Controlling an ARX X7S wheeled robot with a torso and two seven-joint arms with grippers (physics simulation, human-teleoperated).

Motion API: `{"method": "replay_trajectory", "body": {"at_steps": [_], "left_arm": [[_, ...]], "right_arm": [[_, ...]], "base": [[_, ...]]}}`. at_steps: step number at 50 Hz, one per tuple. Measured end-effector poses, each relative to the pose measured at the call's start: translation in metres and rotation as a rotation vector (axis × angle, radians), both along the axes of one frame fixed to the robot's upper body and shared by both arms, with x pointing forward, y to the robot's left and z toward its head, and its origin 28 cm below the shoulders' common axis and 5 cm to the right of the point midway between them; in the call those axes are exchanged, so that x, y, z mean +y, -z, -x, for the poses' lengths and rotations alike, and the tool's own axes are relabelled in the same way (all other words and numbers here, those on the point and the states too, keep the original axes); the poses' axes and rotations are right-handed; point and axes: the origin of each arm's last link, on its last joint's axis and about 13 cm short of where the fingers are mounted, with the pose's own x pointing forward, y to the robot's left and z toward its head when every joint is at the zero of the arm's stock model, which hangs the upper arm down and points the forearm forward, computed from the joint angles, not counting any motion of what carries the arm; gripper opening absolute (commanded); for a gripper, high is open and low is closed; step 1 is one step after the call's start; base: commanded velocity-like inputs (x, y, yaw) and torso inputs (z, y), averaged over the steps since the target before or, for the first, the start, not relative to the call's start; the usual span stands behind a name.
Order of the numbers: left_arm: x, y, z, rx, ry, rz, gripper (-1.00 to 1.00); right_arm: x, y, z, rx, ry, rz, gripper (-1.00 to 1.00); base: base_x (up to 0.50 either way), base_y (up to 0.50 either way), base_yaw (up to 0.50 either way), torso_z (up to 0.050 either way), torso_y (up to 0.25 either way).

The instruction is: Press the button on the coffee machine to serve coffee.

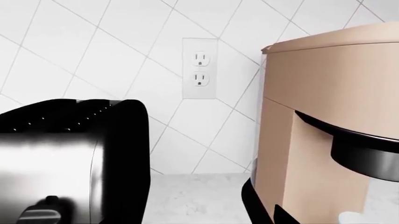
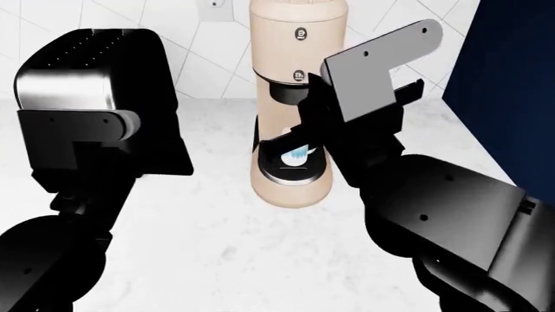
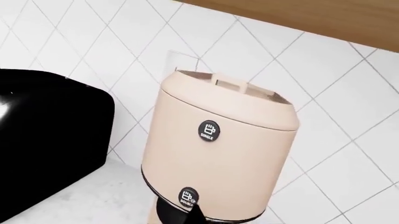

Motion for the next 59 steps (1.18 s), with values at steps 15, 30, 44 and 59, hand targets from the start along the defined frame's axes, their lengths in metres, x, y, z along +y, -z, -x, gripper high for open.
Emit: {"method": "replay_trajectory", "body": {"at_steps": [15,30,44,59], "left_arm": [[0.005,-0.001,0.003,0.001,0.000,0.001,1.00],[0.007,0.004,0.006,0.011,-0.006,-0.006,1.00],[0.006,0.025,0.008,0.043,-0.013,-0.023,1.00],[0.013,0.050,0.011,0.096,-0.031,-0.036,1.00]], "right_arm": [[-0.020,0.003,0.020,-0.025,0.105,-0.048,-1.00],[-0.049,0.025,0.037,-0.015,0.235,-0.122,1.00],[-0.066,0.051,0.045,0.029,0.308,-0.153,1.00],[-0.077,0.077,0.053,0.083,0.356,-0.167,1.00]], "base": [[0.00,0.00,0.00,0.000,0.000],[0.00,0.00,0.00,0.000,0.000],[0.00,0.00,0.00,0.000,0.000],[0.00,0.00,0.00,0.000,0.000]]}}
